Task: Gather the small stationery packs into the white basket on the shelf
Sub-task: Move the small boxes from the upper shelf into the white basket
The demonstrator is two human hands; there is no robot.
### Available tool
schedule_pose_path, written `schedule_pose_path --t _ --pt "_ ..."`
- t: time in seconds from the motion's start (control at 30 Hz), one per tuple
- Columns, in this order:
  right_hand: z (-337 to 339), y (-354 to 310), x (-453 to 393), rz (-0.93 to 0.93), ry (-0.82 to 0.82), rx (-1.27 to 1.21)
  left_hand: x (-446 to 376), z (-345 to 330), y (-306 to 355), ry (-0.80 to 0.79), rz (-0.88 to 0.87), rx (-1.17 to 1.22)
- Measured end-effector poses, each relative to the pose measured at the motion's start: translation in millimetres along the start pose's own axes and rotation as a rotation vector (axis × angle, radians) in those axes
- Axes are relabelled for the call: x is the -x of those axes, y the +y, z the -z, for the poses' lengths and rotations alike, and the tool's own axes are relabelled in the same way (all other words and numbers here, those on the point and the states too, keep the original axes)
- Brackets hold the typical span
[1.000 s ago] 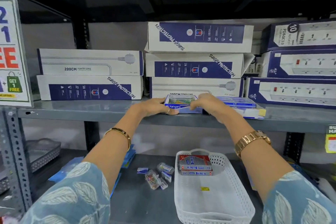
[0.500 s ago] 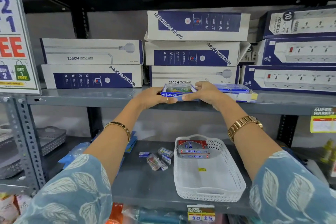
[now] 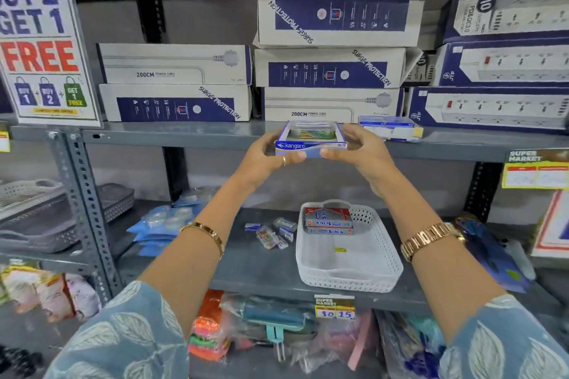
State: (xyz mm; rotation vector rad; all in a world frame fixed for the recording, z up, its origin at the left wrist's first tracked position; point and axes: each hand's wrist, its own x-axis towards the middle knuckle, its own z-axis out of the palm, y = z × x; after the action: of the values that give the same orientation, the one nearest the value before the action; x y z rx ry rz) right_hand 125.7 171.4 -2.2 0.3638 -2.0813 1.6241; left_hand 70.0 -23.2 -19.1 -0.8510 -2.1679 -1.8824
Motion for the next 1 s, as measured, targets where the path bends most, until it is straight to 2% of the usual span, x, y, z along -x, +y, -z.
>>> schedule_pose_path --t 0.2,0.5,0.77,1.0 --pt "13 2 32 0.037 0.002 -0.050 30 -16 7 0.026 -0.062 0.013" --pt "25 36 69 -0.071 -0.011 -0.068 56 -42 -15 -0.007 0.023 -0.028" --pt "29 92 73 -0.224 -0.061 -0.075 48 -60 -74 -0.099 0.185 0.000" --pt "19 153 60 -0.382 -0.153 0.020 26 -76 -143 -0.212 0.309 -0.199"
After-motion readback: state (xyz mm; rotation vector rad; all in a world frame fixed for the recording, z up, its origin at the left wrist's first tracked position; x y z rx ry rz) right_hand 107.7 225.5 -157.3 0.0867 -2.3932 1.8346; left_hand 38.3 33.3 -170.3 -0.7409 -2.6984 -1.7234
